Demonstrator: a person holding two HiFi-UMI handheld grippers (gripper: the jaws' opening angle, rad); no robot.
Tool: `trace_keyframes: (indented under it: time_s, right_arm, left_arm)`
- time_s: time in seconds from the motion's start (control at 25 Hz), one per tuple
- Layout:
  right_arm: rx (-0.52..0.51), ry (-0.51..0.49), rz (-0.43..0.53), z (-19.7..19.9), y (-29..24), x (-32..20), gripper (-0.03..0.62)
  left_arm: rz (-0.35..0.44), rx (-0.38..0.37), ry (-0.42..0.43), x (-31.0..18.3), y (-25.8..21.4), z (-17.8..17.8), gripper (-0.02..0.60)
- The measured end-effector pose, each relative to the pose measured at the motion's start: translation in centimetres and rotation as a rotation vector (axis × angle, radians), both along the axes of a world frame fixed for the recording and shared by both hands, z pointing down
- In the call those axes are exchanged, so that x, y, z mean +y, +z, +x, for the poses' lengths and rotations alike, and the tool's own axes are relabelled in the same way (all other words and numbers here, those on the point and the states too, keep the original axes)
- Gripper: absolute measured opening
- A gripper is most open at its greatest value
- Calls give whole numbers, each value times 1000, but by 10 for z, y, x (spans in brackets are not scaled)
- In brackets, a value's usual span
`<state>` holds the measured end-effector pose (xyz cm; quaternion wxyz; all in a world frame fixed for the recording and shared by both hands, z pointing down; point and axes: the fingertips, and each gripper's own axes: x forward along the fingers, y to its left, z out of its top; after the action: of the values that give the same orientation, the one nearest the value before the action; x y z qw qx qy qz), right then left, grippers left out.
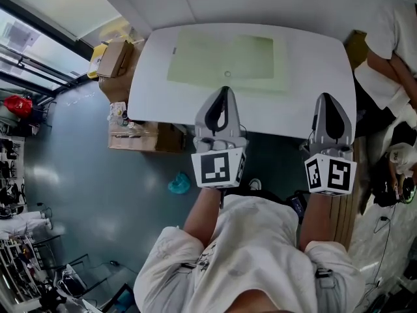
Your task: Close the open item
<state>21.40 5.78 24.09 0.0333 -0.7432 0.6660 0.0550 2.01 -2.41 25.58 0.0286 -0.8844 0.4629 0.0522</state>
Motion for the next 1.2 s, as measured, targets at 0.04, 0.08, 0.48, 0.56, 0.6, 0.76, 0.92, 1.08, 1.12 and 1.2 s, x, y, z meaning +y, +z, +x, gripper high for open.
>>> trace_keyframes:
  time_s: [0.04, 0.08, 0.48, 0.56, 0.6, 0.76, 0.92, 1.08, 1.12, 1.2]
  right_arm:
    - [-1, 3, -2, -1, 1, -4, 2]
    - [-1, 7, -3, -1, 2, -8, 2]
    - [43, 13, -19, -19, 2, -77, 2]
    - [50, 11, -19, -25, 1, -93, 2]
    - [55, 9, -20, -29, 1, -101, 2]
    - [64, 3, -32, -41, 6, -128, 2]
    - [82, 2, -47, -55, 10, -160, 2]
    - [129, 2, -39, -66, 3, -186, 2]
    - [129, 4, -38, -69, 4, -189, 2]
    - [116, 8, -47, -73, 9, -194, 2]
  left_arm:
    - [-1, 1, 3, -4, 1, 0, 2]
    - [-2, 5, 8, -9, 2, 0, 2]
    - [-3, 38, 32, -71, -6, -13, 2]
    - [-4, 28, 26, -87, -4, -20, 2]
    - [-7, 27, 23, -94, -3, -23, 2]
    - [-19, 35, 3, -123, 3, -39, 2]
    - [-24, 32, -3, -149, 8, -52, 2]
    - [-10, 25, -9, -177, 8, -62, 2]
    - [-6, 30, -15, -182, 9, -67, 2]
    - [-5, 31, -25, -191, 13, -76, 2]
